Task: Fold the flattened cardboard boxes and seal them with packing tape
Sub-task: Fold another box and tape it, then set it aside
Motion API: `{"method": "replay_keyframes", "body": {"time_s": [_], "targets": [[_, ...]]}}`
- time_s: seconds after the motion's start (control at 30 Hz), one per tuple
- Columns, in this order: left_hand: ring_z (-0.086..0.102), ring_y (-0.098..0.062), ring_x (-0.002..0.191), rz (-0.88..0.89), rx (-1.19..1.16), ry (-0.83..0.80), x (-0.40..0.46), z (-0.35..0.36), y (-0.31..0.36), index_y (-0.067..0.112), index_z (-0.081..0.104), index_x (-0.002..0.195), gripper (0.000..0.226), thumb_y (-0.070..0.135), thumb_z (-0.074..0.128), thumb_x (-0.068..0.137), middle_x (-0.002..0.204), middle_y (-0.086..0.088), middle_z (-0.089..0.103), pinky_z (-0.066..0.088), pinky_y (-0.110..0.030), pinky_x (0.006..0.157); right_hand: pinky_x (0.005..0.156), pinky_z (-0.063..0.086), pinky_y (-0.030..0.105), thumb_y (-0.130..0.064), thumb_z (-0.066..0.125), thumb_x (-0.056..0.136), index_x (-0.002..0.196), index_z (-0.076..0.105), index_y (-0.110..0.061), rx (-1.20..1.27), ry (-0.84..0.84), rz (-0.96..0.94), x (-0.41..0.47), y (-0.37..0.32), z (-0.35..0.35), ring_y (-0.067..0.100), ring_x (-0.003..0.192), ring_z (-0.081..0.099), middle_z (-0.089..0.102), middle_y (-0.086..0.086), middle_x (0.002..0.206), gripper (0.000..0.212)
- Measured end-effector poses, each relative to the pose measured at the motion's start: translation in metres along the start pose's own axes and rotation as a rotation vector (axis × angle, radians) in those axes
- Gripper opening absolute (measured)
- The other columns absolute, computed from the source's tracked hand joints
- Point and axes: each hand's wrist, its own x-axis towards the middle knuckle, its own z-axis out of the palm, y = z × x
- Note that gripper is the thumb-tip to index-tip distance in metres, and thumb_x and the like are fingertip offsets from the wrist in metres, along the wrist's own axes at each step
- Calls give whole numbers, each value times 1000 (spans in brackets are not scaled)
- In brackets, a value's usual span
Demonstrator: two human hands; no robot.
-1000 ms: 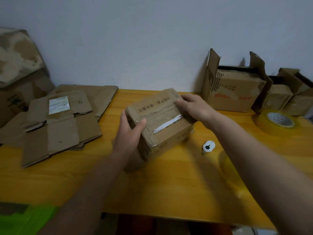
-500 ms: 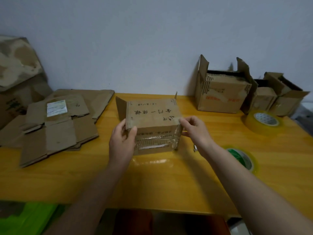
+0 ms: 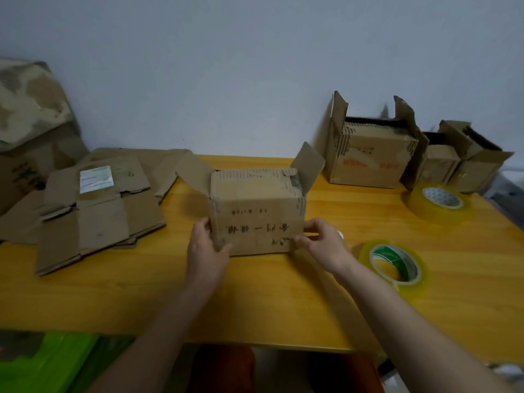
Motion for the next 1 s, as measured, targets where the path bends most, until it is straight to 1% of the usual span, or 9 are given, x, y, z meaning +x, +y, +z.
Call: {"method": "replay_keyframes", "body": {"time_s": [0.1, 0.2, 0.27, 0.37, 0.5, 0.63, 0.83, 0.93, 1.0], "targets": [[40, -25, 135, 7, -70, 109, -1, -5, 10, 11, 27, 148, 77, 20, 72, 85, 147, -9, 40, 43, -39, 105, 93, 46, 32, -37, 65, 88, 144, 33, -17, 172, 106, -55, -5, -12, -9, 14, 113, 50, 49, -2, 131, 68], [50, -20, 126, 73, -363, 153, -5, -15, 32, 19, 28, 148, 66, 17, 62, 92, 140, -6, 48, 49, -38, 99, 99, 46, 34, -48, 65, 83, 147, 30, -27, 312, 134, -233, -5, -29, -18, 10, 122, 49, 49, -6, 138, 76], [50, -16, 126, 129, -400, 155, -7, -18, 44, 23, 23, 151, 68, 16, 58, 94, 142, -2, 48, 46, -40, 104, 103, 43, 36, -42, 61, 89, 148, 29, -32, 228, 107, -353, -3, -38, -16, 9, 128, 44, 46, -9, 142, 67], [38, -5, 126, 154, -252, 90, -12, -14, 52, 25, 16, 154, 72, 16, 57, 95, 145, 10, 36, 40, -25, 101, 109, 37, 42, -31, 53, 96, 148, 28, -33, 69, 132, -406, 2, -40, -6, 8, 133, 39, 41, -11, 146, 58], [33, -17, 140, 193, -123, 10, -10, -5, 43, 28, 5, 155, 88, 15, 64, 90, 153, 1, 32, 39, -46, 110, 110, 36, 48, -32, 59, 92, 150, 5, -40, -75, 50, -307, 2, -29, 3, 14, 139, 32, 30, -8, 153, 80], [25, -18, 143, 195, -101, -63, 18, 6, 50, 30, -3, 154, 96, 15, 66, 89, 157, 0, 23, 33, -48, 114, 113, 33, 46, -25, 68, 87, 151, -9, -34, -231, -9, -249, 16, -39, -4, 23, 139, 31, 22, 1, 156, 100], [18, -22, 135, 255, 256, -77, 90, 34, 68, 22, -3, 154, 92, 21, 63, 91, 144, -7, 17, 26, -28, 106, 95, 44, 47, -16, 56, 94, 152, -9, -25, -600, 79, -209, 83, -49, -24, 35, 118, 50, 41, 15, 141, 88], [24, -20, 131, 242, 244, -119, 126, 55, 78, 20, -6, 154, 91, 17, 61, 92, 139, -8, 21, 24, -20, 99, 80, 49, 43, -12, 53, 95, 152, -6, -19, -723, 164, -201, 124, -48, -34, 31, 98, 56, 54, 15, 119, 83], [24, -21, 138, 236, 204, -153, 151, 71, 84, 20, -7, 154, 91, 13, 60, 93, 148, -7, 18, 25, -26, 108, 70, 51, 41, -12, 52, 96, 152, -3, -14, -813, 216, -171, 152, -47, -42, 28, 85, 58, 59, 13, 104, 79]]}}
